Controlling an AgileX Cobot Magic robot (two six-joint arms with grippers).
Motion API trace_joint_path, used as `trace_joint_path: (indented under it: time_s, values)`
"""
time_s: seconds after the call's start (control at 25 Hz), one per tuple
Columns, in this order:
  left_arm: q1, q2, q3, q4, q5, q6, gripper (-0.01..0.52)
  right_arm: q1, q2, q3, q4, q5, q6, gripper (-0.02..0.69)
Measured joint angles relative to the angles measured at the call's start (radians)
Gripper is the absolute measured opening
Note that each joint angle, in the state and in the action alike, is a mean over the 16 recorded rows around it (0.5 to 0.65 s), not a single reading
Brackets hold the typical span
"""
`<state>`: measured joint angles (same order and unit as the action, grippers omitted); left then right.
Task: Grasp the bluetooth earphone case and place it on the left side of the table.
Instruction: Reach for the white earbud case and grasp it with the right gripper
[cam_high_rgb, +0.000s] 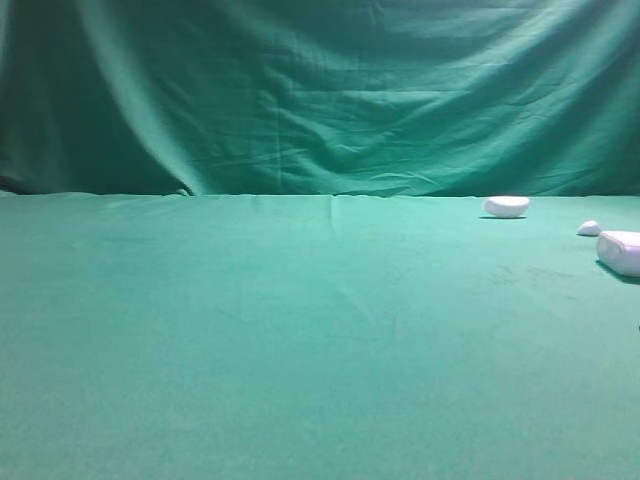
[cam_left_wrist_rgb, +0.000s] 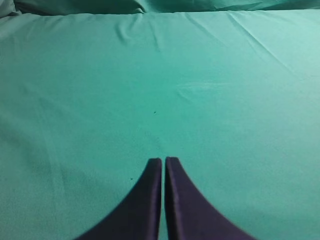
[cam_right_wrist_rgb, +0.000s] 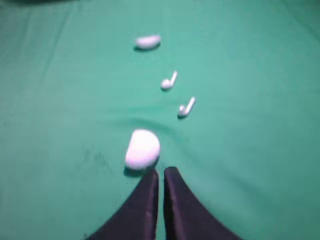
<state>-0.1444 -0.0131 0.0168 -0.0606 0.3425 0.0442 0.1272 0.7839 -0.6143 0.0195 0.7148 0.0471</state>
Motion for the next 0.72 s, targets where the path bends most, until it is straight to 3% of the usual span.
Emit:
trace_joint_path:
  time_s: [0.24, 0.36, 0.48, 0.72]
  values:
    - [0.0, 0.0, 0.0, 0.0, 0.0, 0.0, 0.0, 0.084, 0.278, -0.118, -0.07, 0.113, 0.033, 0.006]
    - [0.0, 0.0, 0.0, 0.0, 0.0, 0.0, 0.0, 0.124, 0.41, -0.163, -0.106, 0.122, 0.068, 0.041]
    - [0.0, 0.0, 0.0, 0.0, 0.0, 0.0, 0.0, 0.152, 0.532, -0.207, -0.137, 0.113, 0.098, 0.118]
    - [0.0, 0.0, 0.0, 0.0, 0.0, 0.0, 0.0, 0.174, 0.743, -0.295, -0.17, 0.076, 0.137, 0.343]
